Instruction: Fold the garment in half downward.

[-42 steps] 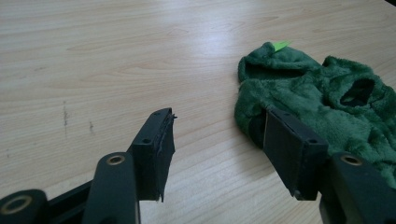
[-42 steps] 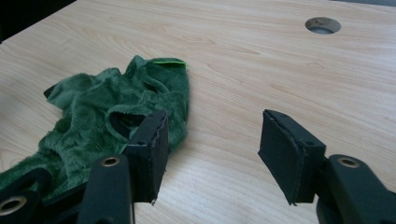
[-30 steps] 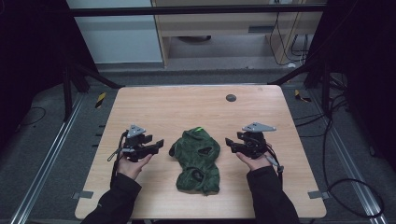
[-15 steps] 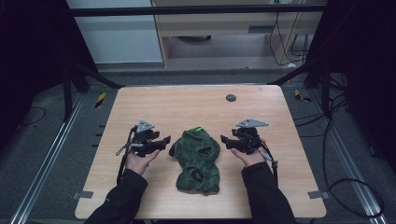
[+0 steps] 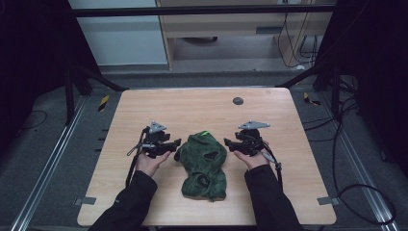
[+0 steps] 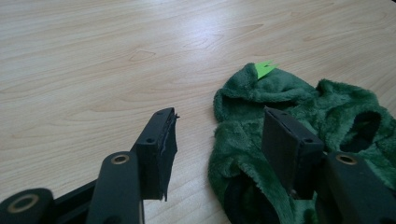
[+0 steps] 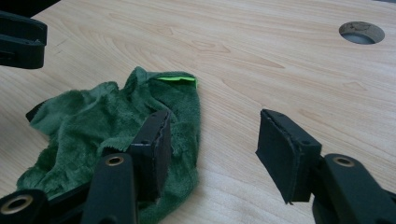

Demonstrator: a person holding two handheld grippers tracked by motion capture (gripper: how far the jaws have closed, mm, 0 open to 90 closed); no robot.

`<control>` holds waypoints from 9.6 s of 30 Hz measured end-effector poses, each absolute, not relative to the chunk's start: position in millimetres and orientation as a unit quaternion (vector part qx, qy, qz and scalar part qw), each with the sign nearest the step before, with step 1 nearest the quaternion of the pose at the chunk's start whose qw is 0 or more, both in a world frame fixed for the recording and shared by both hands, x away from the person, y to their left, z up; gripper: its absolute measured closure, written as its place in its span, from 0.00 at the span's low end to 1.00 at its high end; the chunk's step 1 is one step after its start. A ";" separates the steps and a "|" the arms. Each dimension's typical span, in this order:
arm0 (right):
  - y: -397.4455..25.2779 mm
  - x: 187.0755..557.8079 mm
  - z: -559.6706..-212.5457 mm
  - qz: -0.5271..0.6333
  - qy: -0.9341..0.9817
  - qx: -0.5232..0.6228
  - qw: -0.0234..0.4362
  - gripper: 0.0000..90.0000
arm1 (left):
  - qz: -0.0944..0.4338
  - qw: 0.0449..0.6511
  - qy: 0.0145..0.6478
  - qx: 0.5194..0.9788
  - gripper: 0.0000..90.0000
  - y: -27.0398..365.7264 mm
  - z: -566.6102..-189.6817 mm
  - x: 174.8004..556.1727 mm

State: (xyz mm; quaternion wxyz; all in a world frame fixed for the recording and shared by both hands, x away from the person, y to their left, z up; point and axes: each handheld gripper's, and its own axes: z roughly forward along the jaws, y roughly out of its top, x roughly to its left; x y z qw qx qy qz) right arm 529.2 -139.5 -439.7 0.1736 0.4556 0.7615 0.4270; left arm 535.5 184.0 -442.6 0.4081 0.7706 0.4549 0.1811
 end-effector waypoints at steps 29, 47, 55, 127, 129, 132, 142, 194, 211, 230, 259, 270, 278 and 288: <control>-117.6 548.9 -458.8 0.401 0.777 0.460 0.155 0.53 | 0.168 0.377 0.456 0.789 0.52 160.5 -468.2 557.0; -114.3 553.4 -475.2 0.379 0.792 0.460 0.128 0.60 | 0.148 0.348 0.464 0.801 0.59 156.9 -485.6 561.3; -110.4 554.1 -482.6 0.368 0.801 0.458 0.116 0.65 | 0.140 0.344 0.464 0.804 0.65 157.3 -489.7 560.6; -117.9 503.7 -432.6 0.435 0.803 0.384 0.133 0.95 | 0.124 0.414 0.406 0.805 0.94 157.7 -426.5 498.0; -117.6 501.6 -432.4 0.435 0.805 0.381 0.132 0.95 | 0.123 0.415 0.404 0.806 0.94 159.2 -426.0 495.3; -117.1 497.5 -432.9 0.434 0.807 0.377 0.133 0.95 | 0.122 0.415 0.403 0.806 0.94 161.5 -425.9 491.7; -123.1 480.1 -436.1 0.432 0.813 0.367 0.134 0.95 | 0.113 0.412 0.396 0.813 0.94 163.5 -428.3 480.4; -129.6 431.7 -458.8 0.431 0.831 0.339 0.093 0.92 | 0.065 0.385 0.370 0.843 0.94 170.3 -450.5 432.0; -131.0 421.8 -468.6 0.426 0.834 0.344 0.065 0.94 | 0.048 0.372 0.369 0.851 0.95 169.2 -460.2 421.8; -127.8 416.8 -483.0 0.403 0.847 0.343 0.052 0.92 | 0.043 0.350 0.363 0.862 0.96 163.0 -475.0 416.6; -159.6 424.6 -454.1 0.458 0.797 0.386 0.082 0.86 | 0.098 0.404 0.409 0.812 0.81 199.6 -442.2 430.4; -162.9 447.4 -444.3 0.469 0.776 0.408 0.106 0.96 | 0.126 0.411 0.420 0.799 0.90 198.0 -436.0 456.5; -153.8 461.6 -441.9 0.473 0.774 0.407 0.108 1.00 | 0.129 0.414 0.420 0.797 0.97 188.1 -435.2 472.6; -131.6 478.9 -452.5 0.463 0.786 0.399 0.095 1.00 | 0.108 0.406 0.413 0.808 1.00 172.7 -448.2 487.2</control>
